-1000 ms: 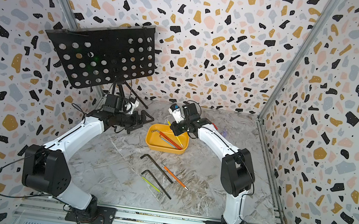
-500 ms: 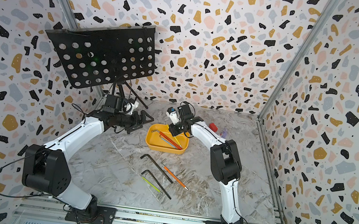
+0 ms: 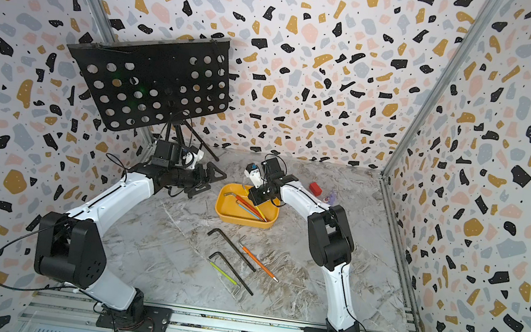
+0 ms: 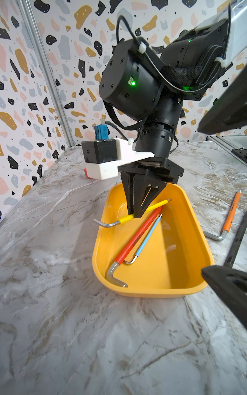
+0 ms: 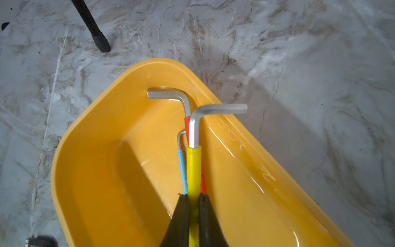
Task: Put the hex key on the desktop into the storage box
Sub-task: Place the Allen key in the storage box.
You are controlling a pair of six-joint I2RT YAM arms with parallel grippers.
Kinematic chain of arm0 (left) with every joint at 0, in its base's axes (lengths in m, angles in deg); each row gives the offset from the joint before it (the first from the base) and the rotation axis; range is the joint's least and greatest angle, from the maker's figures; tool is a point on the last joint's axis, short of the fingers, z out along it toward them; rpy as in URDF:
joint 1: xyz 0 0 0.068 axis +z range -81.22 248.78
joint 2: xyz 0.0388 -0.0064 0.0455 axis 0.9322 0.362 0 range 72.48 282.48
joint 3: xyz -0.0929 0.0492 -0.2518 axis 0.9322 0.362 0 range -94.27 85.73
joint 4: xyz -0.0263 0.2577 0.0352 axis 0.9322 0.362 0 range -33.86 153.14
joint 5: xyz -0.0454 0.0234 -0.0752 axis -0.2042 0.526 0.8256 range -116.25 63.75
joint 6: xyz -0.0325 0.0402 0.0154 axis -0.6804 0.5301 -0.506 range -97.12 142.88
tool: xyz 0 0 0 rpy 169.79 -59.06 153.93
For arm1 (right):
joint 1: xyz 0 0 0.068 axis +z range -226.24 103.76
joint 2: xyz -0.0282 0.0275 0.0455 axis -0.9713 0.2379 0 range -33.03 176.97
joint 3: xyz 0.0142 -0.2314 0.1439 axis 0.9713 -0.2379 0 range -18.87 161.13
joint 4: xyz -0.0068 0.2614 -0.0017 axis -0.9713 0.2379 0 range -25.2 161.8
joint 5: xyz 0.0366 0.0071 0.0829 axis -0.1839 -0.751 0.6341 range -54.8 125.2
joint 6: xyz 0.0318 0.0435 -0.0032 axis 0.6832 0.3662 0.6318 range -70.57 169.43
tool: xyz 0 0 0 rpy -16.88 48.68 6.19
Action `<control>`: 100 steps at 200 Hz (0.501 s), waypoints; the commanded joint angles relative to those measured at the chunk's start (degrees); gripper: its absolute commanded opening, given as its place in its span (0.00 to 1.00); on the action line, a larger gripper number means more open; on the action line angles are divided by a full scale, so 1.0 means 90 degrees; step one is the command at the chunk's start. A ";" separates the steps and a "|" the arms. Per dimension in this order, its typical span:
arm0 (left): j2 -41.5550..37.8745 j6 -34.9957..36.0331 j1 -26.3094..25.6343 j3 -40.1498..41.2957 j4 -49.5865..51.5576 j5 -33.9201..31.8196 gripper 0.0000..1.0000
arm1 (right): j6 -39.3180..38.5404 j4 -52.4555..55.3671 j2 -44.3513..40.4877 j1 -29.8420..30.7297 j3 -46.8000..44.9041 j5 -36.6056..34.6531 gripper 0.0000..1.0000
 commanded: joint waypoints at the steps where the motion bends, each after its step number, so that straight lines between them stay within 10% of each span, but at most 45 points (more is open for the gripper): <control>1: 0.0024 -0.0030 0.0029 0.0079 -0.0227 0.0146 1.00 | -0.0083 0.0232 -0.0007 0.0077 0.0254 0.0171 0.00; 53: -0.0011 -0.0024 0.0028 0.0098 -0.0245 0.0128 1.00 | -0.0152 0.0418 0.0084 0.0159 0.0270 0.0126 0.00; 100: -0.0026 -0.0043 0.0030 0.0106 -0.0249 0.0142 1.00 | -0.0199 0.0492 0.0044 0.0170 0.0244 0.0037 0.20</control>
